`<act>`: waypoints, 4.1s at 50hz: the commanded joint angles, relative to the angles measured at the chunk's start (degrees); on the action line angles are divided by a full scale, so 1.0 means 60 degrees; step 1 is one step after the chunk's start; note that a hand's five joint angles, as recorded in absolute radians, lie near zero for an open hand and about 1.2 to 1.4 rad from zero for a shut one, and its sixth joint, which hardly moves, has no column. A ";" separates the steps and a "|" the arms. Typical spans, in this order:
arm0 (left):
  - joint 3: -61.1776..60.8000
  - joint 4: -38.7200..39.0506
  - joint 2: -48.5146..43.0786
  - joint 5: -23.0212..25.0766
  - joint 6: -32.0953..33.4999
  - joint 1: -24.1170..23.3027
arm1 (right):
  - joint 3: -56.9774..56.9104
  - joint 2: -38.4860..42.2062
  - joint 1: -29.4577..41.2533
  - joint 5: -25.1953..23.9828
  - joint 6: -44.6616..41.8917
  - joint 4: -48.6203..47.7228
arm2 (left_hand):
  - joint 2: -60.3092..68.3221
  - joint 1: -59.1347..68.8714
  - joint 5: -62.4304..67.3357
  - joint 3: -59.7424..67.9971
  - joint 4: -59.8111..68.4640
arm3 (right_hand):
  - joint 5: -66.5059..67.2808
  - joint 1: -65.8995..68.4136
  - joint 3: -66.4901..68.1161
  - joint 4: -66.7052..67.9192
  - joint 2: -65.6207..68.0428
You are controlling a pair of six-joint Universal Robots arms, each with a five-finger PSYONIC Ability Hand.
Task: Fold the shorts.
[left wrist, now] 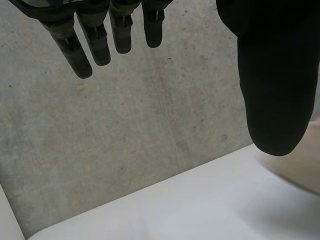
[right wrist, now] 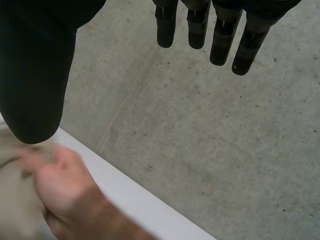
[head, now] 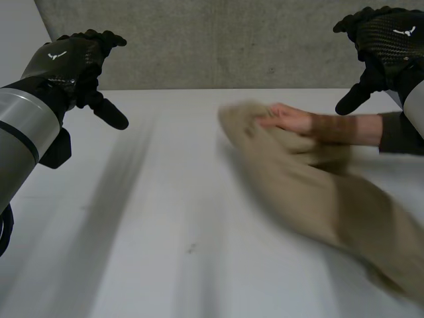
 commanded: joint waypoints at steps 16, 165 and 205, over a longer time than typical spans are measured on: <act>-0.0057 0.0685 -0.0446 0.0000 0.0057 0.0135 | 0.0149 -0.0153 0.0247 -0.0016 -0.0015 -0.0264 | -0.0248 -0.0064 -0.0422 -0.0370 -0.0280 | -0.0618 0.0066 -0.0313 -0.0556 -0.0290; 0.2272 0.3643 -0.2542 -0.0776 0.3573 0.0033 | -0.2958 0.4140 0.1565 -0.0075 -0.2842 -0.5697 | 1.1419 1.1602 1.1245 1.1297 1.1386 | 1.1049 1.1733 1.1353 1.1111 1.1377; -0.4906 0.1711 -0.0712 -0.0835 0.3339 -0.3176 | 0.2231 0.0814 0.0408 -0.1202 -0.5702 0.1322 | 0.1134 0.1317 0.0960 0.1012 0.1101 | -0.0126 0.0558 0.0178 -0.0064 0.0202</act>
